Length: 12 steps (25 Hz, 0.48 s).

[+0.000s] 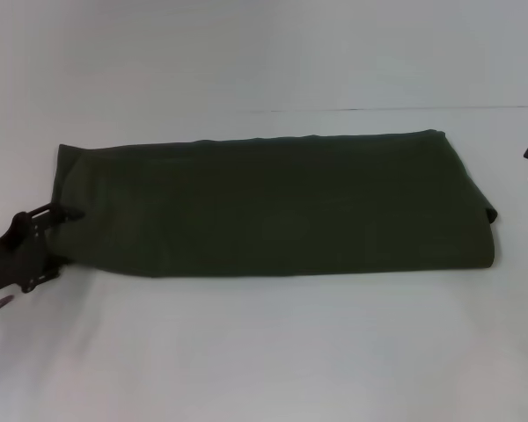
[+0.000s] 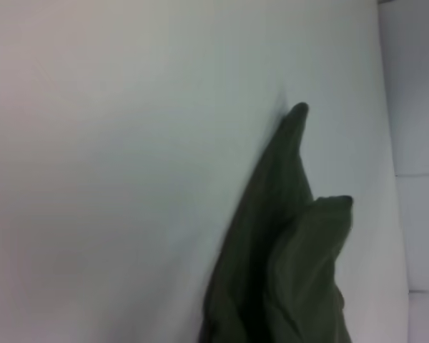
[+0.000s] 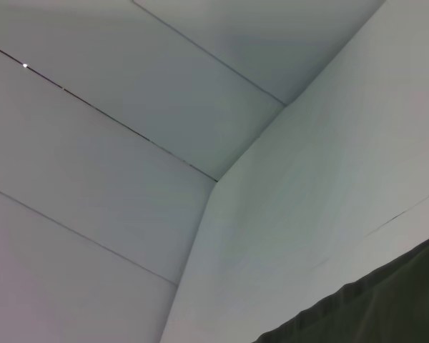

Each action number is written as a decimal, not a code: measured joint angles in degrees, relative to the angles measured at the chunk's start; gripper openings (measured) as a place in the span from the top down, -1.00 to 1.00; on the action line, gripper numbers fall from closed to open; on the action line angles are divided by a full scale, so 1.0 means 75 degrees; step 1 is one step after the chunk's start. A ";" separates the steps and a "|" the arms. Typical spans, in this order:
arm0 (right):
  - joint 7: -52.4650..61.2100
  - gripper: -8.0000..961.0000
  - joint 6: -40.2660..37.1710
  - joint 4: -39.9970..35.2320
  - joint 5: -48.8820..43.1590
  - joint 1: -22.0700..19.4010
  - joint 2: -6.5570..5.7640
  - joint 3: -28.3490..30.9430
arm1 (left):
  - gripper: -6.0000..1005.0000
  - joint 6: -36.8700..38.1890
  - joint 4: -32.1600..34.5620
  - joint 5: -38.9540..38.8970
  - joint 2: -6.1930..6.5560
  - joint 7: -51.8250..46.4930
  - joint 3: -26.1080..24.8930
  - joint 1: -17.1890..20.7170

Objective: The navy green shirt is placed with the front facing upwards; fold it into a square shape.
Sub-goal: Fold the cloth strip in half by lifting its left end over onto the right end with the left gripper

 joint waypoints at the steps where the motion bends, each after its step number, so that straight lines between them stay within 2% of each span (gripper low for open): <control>1: 0.0000 -0.59 -0.0005 0.0000 0.0008 -0.0005 0.0000 0.0000 | -0.33 0.0013 -0.0001 -0.0008 -0.0008 0.0055 0.0000 -0.0037; 5: 0.0002 -0.59 -0.0014 -0.0001 0.0019 -0.0007 0.0000 -0.0001 | -0.32 0.0523 0.0088 -0.0153 -0.0058 0.0360 -0.0050 -0.0083; 8: 0.0003 -0.59 -0.0015 -0.0003 0.0018 -0.0006 -0.0001 0.0022 | -0.31 0.1044 0.0248 -0.0550 -0.0074 0.0598 -0.0087 0.0109; 12: -0.0020 -0.59 -0.0016 -0.0002 0.0004 -0.0017 0.0000 0.0090 | -0.30 0.1011 0.0252 -0.0475 -0.0068 0.0494 -0.0024 0.0293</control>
